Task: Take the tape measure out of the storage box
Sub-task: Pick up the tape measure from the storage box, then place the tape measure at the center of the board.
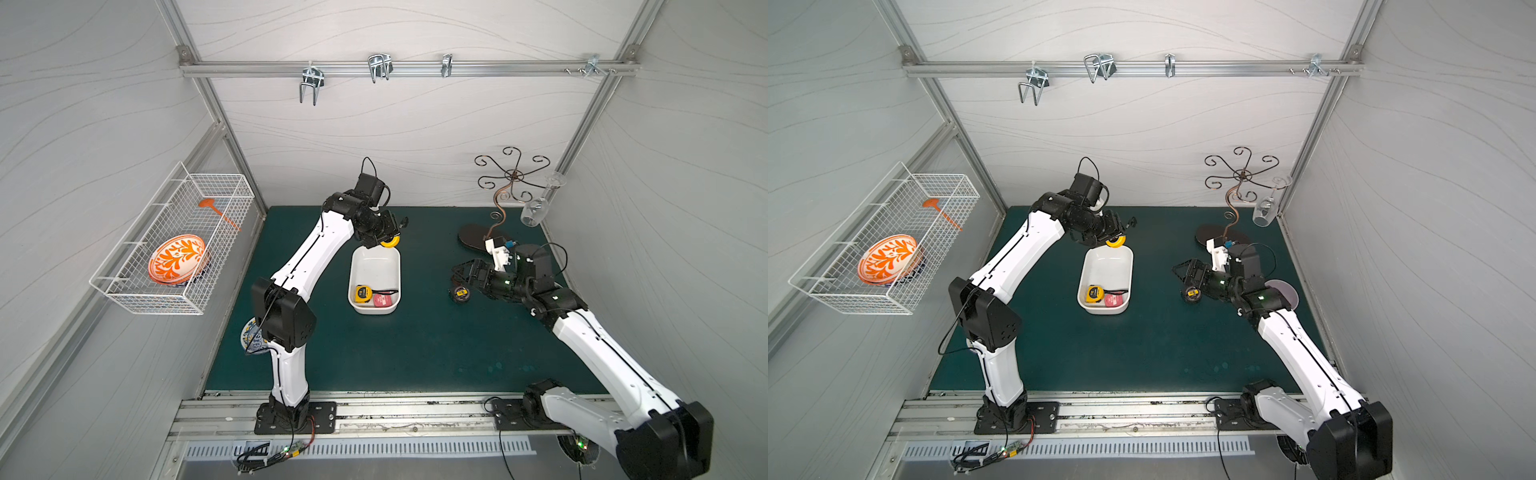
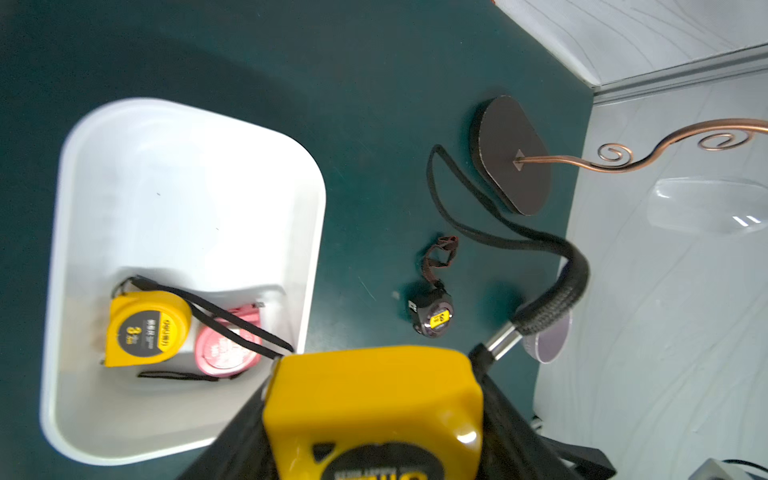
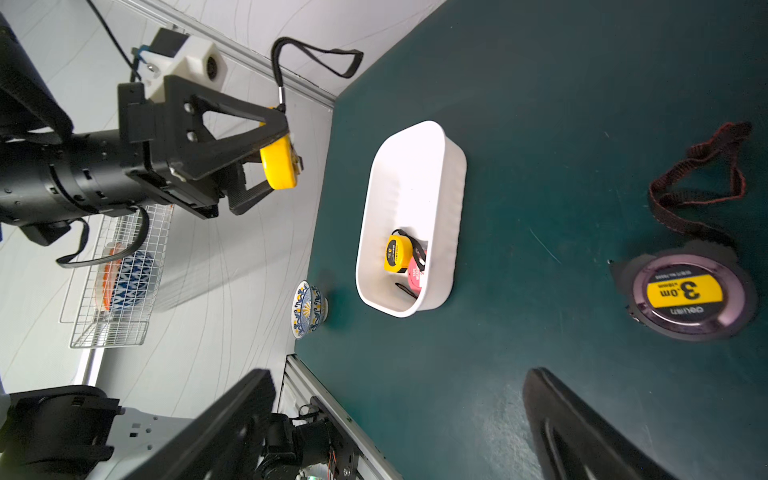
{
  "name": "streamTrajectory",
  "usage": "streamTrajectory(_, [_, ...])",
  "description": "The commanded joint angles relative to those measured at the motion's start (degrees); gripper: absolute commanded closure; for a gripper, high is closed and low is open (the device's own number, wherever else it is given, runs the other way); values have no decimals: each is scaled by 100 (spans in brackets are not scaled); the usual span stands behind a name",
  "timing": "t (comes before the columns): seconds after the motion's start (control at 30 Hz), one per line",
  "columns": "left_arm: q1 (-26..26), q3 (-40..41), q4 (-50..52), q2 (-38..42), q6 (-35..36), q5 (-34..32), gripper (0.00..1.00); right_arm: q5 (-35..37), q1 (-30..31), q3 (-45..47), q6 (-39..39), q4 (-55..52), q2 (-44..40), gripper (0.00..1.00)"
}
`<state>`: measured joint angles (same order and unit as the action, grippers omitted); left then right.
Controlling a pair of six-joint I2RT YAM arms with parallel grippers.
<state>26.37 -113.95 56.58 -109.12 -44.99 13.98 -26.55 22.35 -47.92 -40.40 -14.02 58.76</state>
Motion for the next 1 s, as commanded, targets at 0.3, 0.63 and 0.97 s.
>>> streamTrajectory(0.3, [1014,997,-1650,642,-2156,110,100,1251,777,289,346,1448,-10,7])
streamTrajectory(0.63, [1291,1519,-2216,868,-2678,154,100,1374,914,252,314,1892,379,22])
streamTrajectory(0.97, [1390,1715,-2462,898,-3030,271,100,1744,1201,332,280,2216,595,29])
